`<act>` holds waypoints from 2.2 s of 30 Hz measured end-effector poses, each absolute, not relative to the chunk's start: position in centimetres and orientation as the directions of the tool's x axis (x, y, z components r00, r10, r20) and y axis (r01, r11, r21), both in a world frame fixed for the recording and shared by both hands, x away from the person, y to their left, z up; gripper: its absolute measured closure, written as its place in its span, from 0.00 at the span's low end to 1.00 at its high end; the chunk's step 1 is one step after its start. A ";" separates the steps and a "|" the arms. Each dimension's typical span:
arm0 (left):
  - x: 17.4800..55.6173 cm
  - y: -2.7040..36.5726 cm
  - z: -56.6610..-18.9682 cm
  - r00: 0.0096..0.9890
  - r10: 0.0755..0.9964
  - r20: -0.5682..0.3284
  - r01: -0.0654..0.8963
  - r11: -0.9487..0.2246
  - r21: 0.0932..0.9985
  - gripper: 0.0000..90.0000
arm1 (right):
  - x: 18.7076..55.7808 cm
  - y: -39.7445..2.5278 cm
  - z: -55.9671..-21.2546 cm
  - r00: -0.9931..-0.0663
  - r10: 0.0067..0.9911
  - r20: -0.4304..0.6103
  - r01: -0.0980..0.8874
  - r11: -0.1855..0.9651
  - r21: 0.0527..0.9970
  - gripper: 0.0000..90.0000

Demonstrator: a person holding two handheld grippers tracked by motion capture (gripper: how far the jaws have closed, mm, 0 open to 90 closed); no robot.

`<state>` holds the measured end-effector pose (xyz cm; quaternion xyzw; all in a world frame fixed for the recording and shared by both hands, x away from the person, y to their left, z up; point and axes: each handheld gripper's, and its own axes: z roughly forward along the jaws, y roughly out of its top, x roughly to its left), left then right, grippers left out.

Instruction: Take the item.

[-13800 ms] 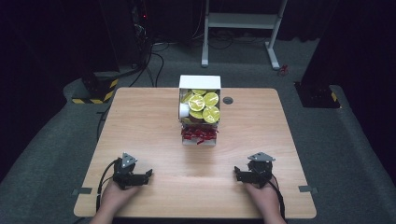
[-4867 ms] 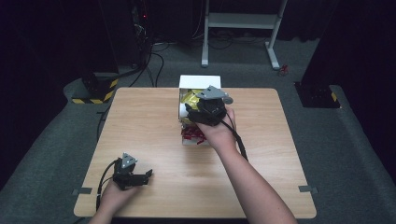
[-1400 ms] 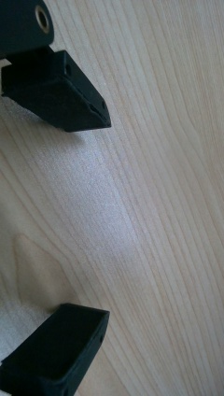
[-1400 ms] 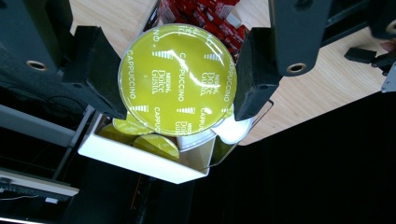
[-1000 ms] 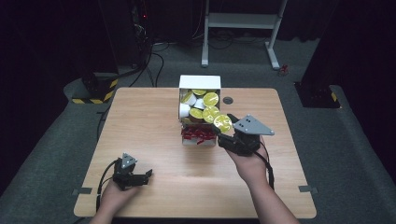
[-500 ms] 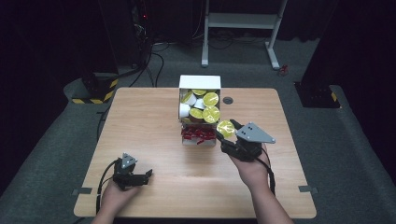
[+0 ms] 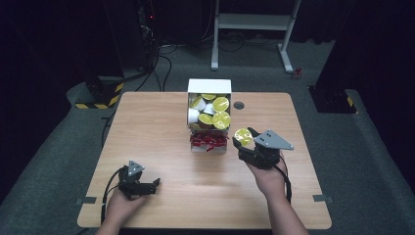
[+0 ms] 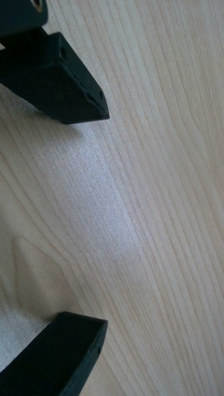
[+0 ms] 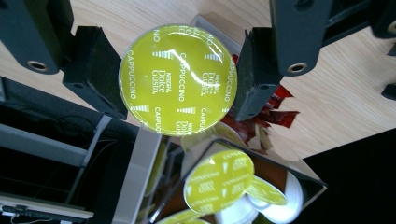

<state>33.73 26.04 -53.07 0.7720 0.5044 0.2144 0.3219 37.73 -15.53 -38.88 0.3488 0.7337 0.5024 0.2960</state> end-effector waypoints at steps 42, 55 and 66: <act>33.8 26.0 -53.1 0.403 0.915 0.008 0.642 -0.289 0.710 0.00 | 42.2 -20.9 -43.9 -0.412 0.910 -0.046 0.379 0.217 0.899 0.42; 33.7 25.9 -53.1 0.400 0.917 0.009 0.641 -0.286 0.712 0.01 | 43.7 -22.4 -46.7 -0.351 0.936 -0.030 0.472 0.204 0.858 0.42; 33.7 25.9 -53.1 0.398 0.917 0.009 0.642 -0.286 0.711 0.01 | 44.8 -23.2 -49.3 -0.326 0.945 -0.038 0.554 0.223 0.802 0.42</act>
